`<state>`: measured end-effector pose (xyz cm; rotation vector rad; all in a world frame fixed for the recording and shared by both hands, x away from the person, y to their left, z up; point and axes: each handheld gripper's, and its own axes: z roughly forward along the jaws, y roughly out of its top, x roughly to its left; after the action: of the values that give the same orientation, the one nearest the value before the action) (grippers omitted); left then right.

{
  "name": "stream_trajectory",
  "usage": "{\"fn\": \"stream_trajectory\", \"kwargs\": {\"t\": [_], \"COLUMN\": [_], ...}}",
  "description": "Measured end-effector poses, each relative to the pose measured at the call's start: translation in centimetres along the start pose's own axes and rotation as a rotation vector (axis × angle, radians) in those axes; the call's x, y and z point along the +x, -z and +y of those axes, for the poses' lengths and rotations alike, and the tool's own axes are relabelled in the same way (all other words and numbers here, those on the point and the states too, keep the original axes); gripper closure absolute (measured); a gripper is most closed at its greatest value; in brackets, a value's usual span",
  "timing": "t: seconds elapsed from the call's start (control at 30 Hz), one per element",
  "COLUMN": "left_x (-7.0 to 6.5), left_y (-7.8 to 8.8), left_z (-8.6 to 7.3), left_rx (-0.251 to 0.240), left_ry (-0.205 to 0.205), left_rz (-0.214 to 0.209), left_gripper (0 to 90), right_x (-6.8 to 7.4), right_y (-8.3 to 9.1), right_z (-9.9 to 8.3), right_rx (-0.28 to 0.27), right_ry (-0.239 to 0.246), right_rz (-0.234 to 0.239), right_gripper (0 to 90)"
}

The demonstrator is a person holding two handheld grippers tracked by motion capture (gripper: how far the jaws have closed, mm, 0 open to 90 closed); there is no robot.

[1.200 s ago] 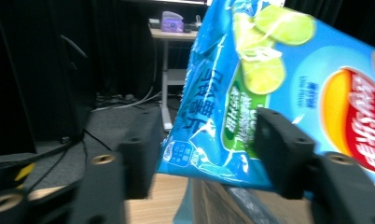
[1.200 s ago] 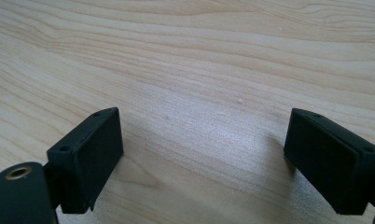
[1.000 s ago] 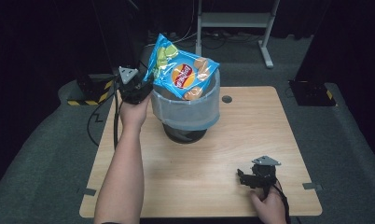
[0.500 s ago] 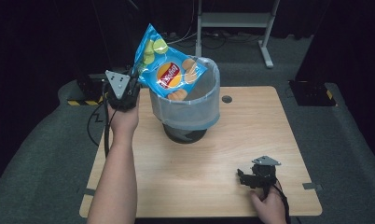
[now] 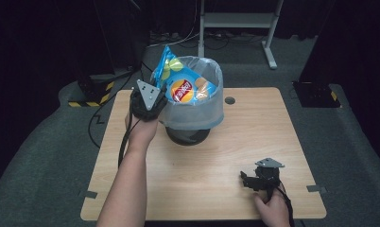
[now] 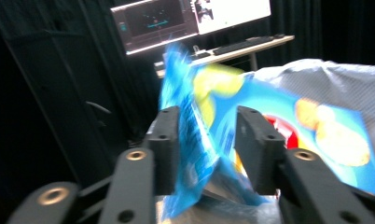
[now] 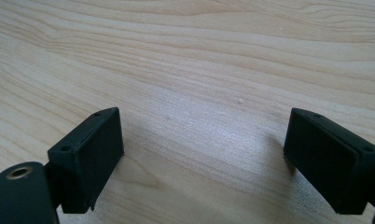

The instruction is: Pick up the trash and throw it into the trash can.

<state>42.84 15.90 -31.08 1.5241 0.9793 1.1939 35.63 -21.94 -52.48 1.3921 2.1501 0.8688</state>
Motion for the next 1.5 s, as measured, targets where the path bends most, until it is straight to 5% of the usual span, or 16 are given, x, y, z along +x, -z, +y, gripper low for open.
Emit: {"fn": "stream_trajectory", "kwargs": {"t": [0.33,0.53,0.9,1.07,1.5], "left_x": [-0.2,0.5,1.3,1.3,0.2], "left_y": [0.1,1.1,4.1,5.2,7.2], "left_z": [-0.1,-0.1,-1.2,-3.4,-12.9], "left_rx": [-0.011,-0.049,-0.028,0.021,0.209], "left_ry": [0.03,0.064,0.124,0.143,0.203], "left_rz": [-0.06,-0.028,-0.064,-0.08,-0.123], "left_gripper": [44.5,31.9,29.6,29.4,28.7], "right_x": [0.0,0.0,0.1,0.1,0.1], "right_y": [0.0,0.0,0.0,0.0,0.0], "right_z": [0.0,0.0,0.0,0.0,0.0], "right_rx": [0.0,0.002,0.0,0.001,0.001], "right_ry": [0.0,0.001,0.008,0.006,0.006], "right_rz": [0.0,-0.001,0.005,0.005,0.005], "right_gripper": [11.4,11.4,11.2,11.1,11.0]}}
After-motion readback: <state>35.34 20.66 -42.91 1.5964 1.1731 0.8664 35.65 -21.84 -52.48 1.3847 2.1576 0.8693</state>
